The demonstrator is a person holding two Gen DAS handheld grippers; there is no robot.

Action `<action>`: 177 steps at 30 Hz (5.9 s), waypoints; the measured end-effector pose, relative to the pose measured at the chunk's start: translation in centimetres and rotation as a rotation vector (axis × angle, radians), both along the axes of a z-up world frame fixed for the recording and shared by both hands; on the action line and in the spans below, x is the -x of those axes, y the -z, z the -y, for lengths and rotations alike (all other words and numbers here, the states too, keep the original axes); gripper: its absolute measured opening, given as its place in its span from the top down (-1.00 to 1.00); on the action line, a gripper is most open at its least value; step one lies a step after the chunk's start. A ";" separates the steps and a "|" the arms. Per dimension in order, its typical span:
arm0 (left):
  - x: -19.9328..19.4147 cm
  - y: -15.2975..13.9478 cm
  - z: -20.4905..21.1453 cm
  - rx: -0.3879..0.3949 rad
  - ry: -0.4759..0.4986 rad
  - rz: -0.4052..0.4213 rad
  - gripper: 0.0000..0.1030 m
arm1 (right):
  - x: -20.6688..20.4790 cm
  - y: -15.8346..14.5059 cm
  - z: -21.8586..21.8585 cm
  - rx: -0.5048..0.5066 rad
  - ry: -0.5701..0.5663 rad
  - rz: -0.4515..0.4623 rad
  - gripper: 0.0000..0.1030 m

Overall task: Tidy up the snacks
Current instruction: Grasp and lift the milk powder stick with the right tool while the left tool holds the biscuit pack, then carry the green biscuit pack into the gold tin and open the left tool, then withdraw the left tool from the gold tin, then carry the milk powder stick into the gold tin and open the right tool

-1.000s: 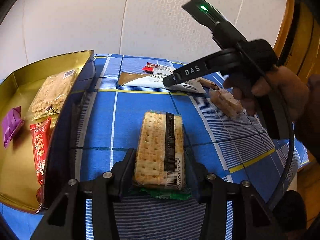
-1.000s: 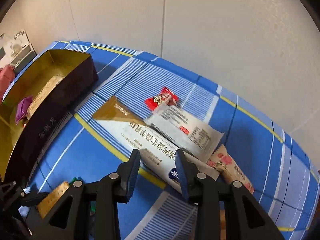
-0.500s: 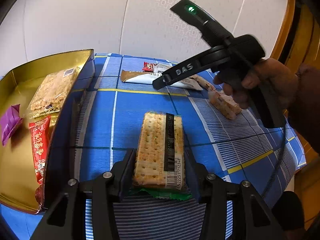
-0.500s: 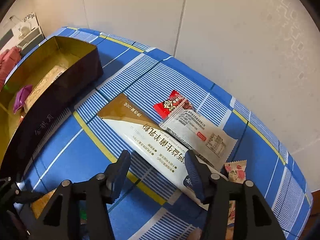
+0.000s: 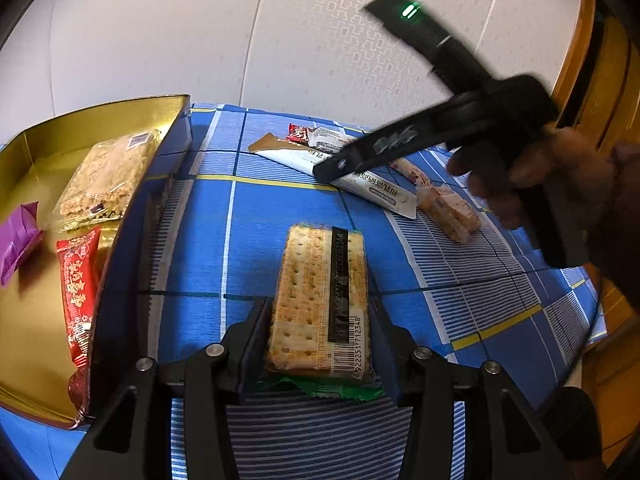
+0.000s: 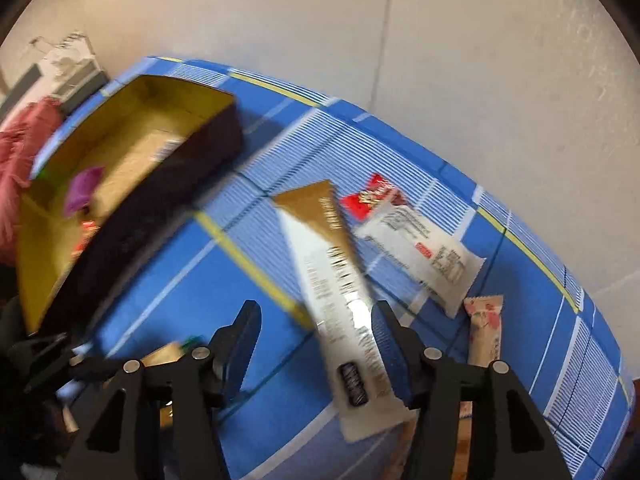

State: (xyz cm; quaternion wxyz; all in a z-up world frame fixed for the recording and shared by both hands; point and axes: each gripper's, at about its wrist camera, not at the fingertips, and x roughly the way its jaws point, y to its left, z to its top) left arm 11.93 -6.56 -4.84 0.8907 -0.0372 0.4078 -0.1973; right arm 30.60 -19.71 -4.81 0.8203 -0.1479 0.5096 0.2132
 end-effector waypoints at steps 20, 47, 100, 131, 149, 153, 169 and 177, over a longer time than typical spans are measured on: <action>-0.2 -0.7 0.6 0.008 0.046 -0.071 -0.28 | 10.7 2.5 3.7 -0.038 0.205 -0.013 0.35; -2.3 -0.3 3.9 -0.261 -0.051 -0.037 0.08 | 18.7 3.7 5.9 -0.155 0.373 0.348 0.34; -3.9 -9.7 -14.2 -0.012 -0.357 0.015 0.08 | 18.9 3.6 5.7 -0.138 0.390 0.359 0.35; -5.6 -5.3 -22.4 -0.077 -0.643 -0.097 -0.17 | 18.8 3.6 5.6 -0.138 0.390 0.357 0.35; 3.3 -6.6 -9.2 -0.096 -0.300 0.059 -0.23 | 18.0 3.5 5.6 -0.131 0.435 0.309 0.35; 5.0 -5.8 -6.0 -0.112 -0.180 0.068 -0.23 | 17.3 3.2 5.6 -0.119 0.436 0.266 0.37; 7.1 -1.7 -1.3 -0.072 0.042 0.016 -0.27 | 14.5 2.6 5.1 -0.130 0.461 0.160 0.43; 6.4 -0.3 -1.6 -0.043 0.032 0.023 -0.29 | 13.1 2.3 4.0 -0.115 0.448 0.117 0.47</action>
